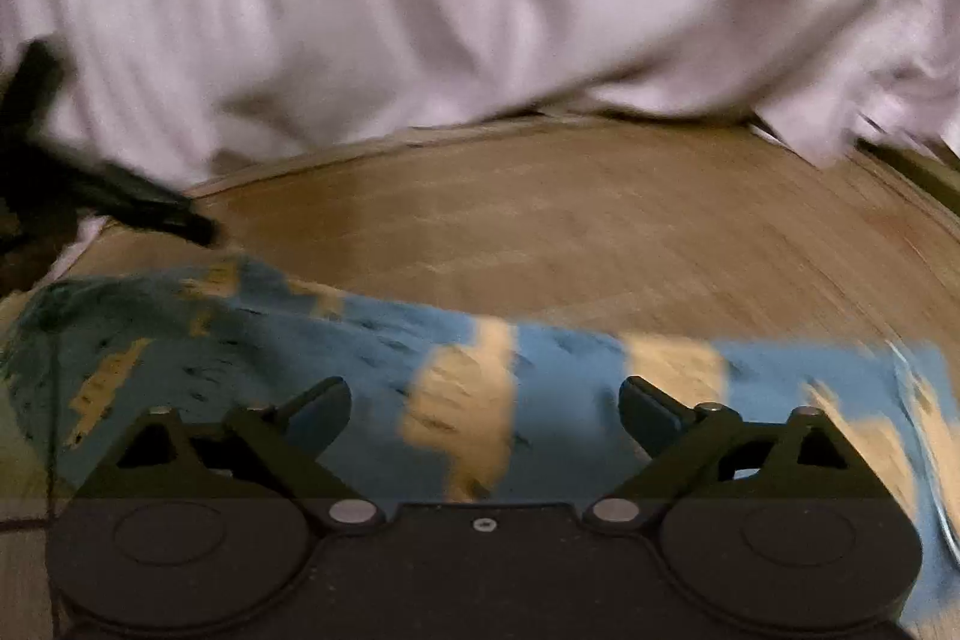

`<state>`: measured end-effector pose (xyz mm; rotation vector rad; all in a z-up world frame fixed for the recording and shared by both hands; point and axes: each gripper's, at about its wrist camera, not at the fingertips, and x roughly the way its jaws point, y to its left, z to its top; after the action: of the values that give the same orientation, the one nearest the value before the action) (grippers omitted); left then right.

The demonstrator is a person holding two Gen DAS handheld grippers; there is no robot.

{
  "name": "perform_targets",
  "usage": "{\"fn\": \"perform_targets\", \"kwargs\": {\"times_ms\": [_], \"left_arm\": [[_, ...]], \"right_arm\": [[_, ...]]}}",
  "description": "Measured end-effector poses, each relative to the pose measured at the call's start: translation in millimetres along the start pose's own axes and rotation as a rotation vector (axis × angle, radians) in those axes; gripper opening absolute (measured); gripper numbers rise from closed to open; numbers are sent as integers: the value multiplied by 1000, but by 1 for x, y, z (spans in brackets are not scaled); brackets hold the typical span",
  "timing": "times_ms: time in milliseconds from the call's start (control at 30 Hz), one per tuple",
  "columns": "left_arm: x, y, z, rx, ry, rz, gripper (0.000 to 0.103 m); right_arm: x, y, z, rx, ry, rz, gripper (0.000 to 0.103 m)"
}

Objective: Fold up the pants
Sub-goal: 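Move both open grippers back over the pants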

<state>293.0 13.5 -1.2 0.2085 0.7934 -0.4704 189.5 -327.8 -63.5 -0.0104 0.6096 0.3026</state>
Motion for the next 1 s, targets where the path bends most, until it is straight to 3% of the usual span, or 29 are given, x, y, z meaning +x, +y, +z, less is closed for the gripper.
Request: {"fn": "perform_targets", "kwargs": {"times_ms": [100,167,233,333,433,567,700,767,867,933,1000], "left_arm": [[26,-3,13,41,83,-51,80],[36,-4,14,59,150,-78,70],[46,0,10,69,209,-83,44],[49,-2,10,72,224,-116,21],[53,-14,11,112,221,-83,15],[60,-25,16,165,195,-25,14],[62,-24,20,146,186,-7,16],[59,-22,21,96,182,2,22],[45,-28,25,46,132,-19,43],[37,-41,31,68,70,-61,70],[37,-63,45,128,37,-138,74]], "right_arm": [[18,21,12,-47,-15,76,90],[27,33,15,-91,0,101,87],[32,42,12,-124,21,115,87],[33,47,2,-145,62,93,87],[34,43,-6,-144,63,65,87],[27,40,-13,-134,55,14,91],[10,29,-12,-116,21,-16,92],[-3,16,-9,-73,14,-81,93],[-27,-16,-4,64,43,-232,100],[-46,-42,-6,189,43,-323,102],[-66,-66,-12,309,40,-407,102]]}}
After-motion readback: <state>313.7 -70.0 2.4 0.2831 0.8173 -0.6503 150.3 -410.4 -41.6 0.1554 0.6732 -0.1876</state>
